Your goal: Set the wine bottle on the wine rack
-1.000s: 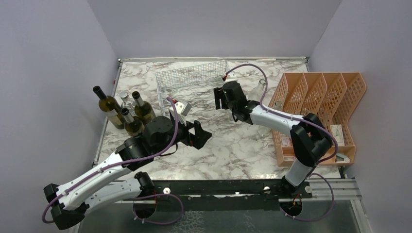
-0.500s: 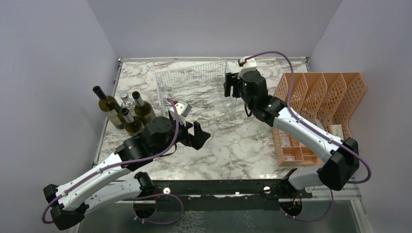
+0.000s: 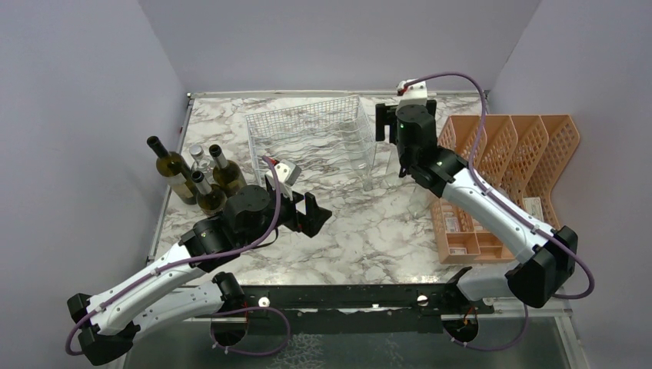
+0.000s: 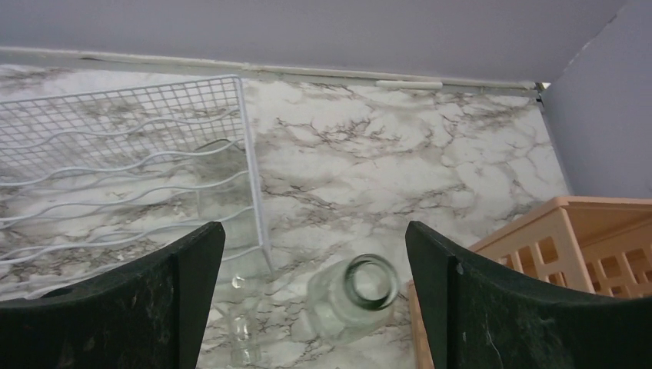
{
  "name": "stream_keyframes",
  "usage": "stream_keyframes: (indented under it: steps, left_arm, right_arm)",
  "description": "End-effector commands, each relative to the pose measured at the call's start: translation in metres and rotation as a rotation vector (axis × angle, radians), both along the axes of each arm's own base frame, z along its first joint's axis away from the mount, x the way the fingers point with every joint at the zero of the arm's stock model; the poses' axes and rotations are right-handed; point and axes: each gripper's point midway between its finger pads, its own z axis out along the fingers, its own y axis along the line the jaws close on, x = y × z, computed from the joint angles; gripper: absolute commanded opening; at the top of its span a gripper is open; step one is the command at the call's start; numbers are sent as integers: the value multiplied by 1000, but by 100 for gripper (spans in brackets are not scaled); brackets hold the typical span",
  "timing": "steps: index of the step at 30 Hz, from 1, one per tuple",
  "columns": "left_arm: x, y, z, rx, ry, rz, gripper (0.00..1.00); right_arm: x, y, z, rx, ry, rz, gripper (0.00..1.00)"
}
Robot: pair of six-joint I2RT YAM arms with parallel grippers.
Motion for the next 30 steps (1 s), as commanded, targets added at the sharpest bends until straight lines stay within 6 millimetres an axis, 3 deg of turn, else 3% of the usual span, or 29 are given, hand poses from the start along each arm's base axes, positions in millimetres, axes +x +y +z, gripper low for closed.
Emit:
stream_keyframes:
  steps: [1,10,17,21,26,30]
  left_arm:
    - [4,2,19,-39,-36,21,99]
    - [5,-1,17,-39,-33,21,99]
    - [3,0,17,-47,-32,17,99]
    - [4,1,17,-54,-30,27,99]
    - [8,1,14,-48,-15,55,99]
    - [13,0,11,-38,-9,75,99]
  right_arm:
    - [0,-34,-9,6,20,-97,90]
    - [3,-37,-48,48,126,-51,84]
    - [5,-50,-64,65,149,-97,57]
    - [3,-48,-60,58,132,-63,41]
    - [1,-45,-45,49,106,-21,5]
    - [-6,-34,-14,96,91,55,1]
